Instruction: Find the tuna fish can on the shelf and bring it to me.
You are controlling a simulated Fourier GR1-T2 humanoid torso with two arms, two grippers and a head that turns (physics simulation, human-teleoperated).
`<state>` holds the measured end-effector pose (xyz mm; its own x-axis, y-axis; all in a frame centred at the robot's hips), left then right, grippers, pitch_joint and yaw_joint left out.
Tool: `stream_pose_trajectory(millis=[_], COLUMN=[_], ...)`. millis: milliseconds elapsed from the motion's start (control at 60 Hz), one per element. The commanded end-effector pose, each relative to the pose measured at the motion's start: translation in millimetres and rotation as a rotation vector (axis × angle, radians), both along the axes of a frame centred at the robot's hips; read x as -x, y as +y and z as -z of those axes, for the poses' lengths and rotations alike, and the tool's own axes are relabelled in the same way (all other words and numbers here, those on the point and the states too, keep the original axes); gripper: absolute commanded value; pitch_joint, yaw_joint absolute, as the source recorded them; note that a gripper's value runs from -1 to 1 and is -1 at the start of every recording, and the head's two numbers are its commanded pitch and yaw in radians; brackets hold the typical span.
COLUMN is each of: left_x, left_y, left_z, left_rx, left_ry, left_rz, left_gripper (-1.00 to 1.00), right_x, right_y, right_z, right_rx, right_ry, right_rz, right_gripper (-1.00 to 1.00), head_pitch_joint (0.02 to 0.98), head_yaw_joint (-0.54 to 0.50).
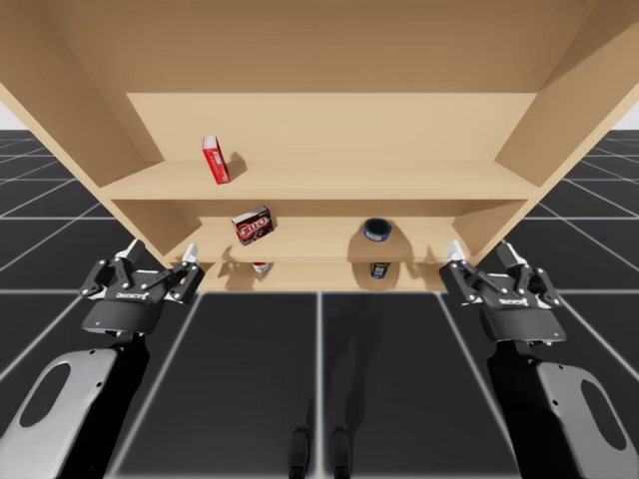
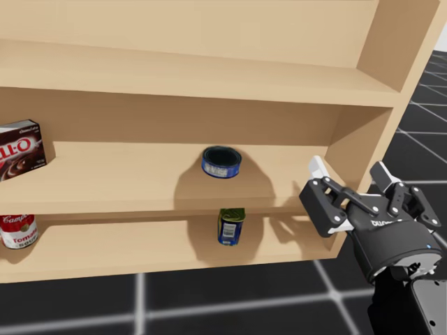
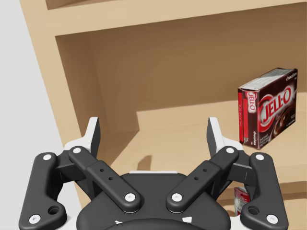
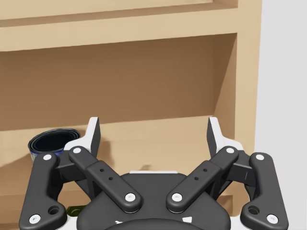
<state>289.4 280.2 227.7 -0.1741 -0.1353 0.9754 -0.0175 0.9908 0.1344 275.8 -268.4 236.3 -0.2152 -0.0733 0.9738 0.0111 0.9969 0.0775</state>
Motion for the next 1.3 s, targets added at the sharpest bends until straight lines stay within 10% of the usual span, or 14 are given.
stream_pose_trajectory(millis=[17, 917, 1300], left_x=[0, 0, 1], left_y=[0, 1, 3], left_z=[1, 0, 0], left_rx=[-0.001, -0.004, 0.001], left_ry=[0.002, 0.023, 0.018], left_rz=[-0.002, -0.006, -0.014], left_gripper=[-1.0, -1.0, -1.0], right_x=[0, -80, -109], right_y=[18, 97, 107], right_z=[-13, 9, 24], right_rx=[0.034, 0.201, 0.195], right_ry=[0.003, 0.25, 0.273], right_rz=[-0.043, -0.084, -0.076], right_gripper=[-1.0, -1.0, -1.0], head_pitch_joint=[0.581, 0.569, 0.571], head_yaw_joint=[-0.23, -0.23, -0.23])
